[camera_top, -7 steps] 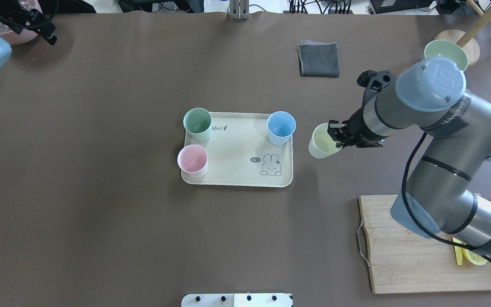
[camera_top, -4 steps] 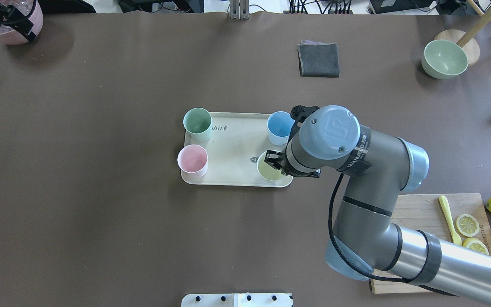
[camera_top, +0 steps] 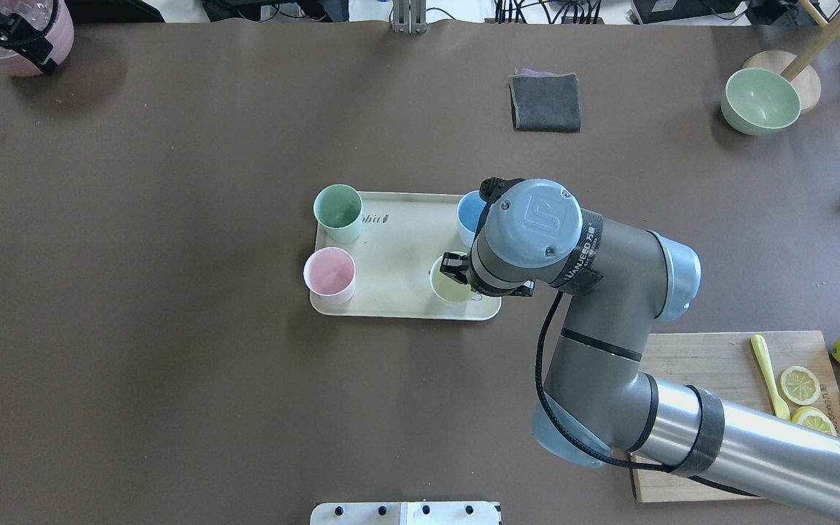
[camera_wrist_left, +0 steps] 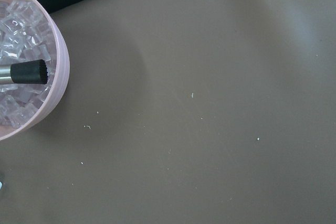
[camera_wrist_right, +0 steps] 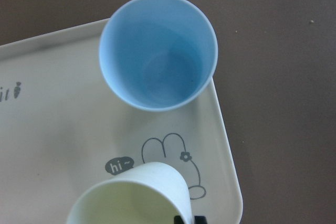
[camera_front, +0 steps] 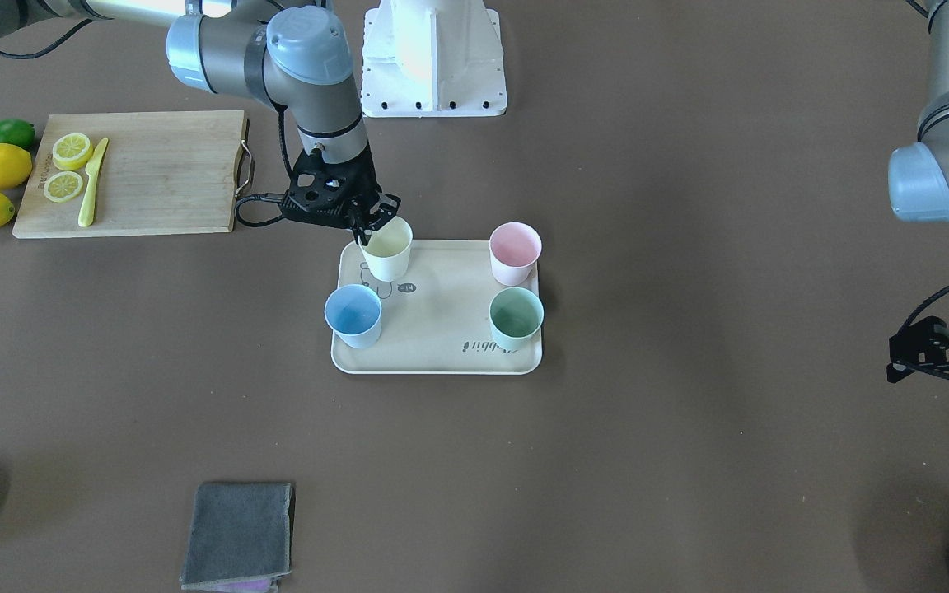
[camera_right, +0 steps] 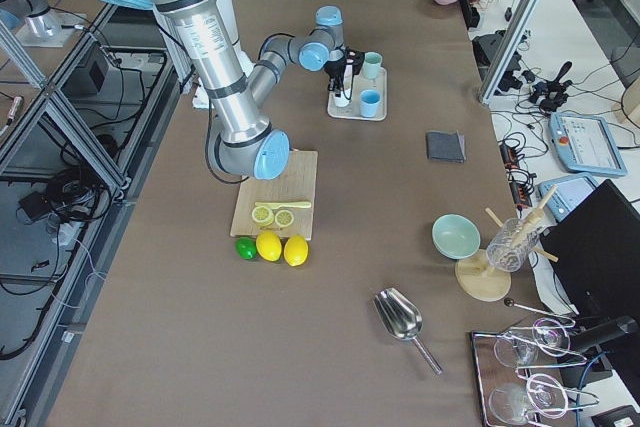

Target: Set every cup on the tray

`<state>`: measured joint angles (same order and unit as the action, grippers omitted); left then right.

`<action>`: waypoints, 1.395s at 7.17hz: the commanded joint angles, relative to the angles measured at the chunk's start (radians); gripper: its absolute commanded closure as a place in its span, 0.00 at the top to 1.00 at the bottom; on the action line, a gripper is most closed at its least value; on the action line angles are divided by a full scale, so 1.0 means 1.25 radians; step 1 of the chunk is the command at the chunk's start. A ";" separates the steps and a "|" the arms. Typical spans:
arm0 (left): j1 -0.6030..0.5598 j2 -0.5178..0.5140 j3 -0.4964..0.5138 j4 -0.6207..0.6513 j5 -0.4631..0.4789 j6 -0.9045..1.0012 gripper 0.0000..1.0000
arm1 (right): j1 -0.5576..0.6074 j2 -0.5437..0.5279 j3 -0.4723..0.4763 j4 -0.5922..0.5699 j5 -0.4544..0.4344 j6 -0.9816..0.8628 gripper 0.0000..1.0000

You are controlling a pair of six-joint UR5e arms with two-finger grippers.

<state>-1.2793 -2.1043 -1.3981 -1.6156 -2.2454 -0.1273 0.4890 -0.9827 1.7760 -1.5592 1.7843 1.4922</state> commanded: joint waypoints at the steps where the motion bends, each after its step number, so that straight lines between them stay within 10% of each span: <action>1: -0.001 0.022 -0.006 -0.012 0.000 0.000 0.98 | 0.031 0.003 0.008 -0.003 0.014 -0.035 1.00; 7: -0.212 0.178 0.023 -0.006 -0.054 0.269 0.98 | 0.537 -0.161 0.001 -0.118 0.331 -0.759 1.00; 10: -0.253 0.324 -0.006 -0.025 -0.057 0.319 0.98 | 0.746 -0.196 -0.002 -0.307 0.376 -1.139 1.00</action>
<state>-1.5803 -1.7734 -1.3924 -1.6297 -2.3184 0.2613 1.3163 -1.2177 1.7736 -1.8354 2.2269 0.2565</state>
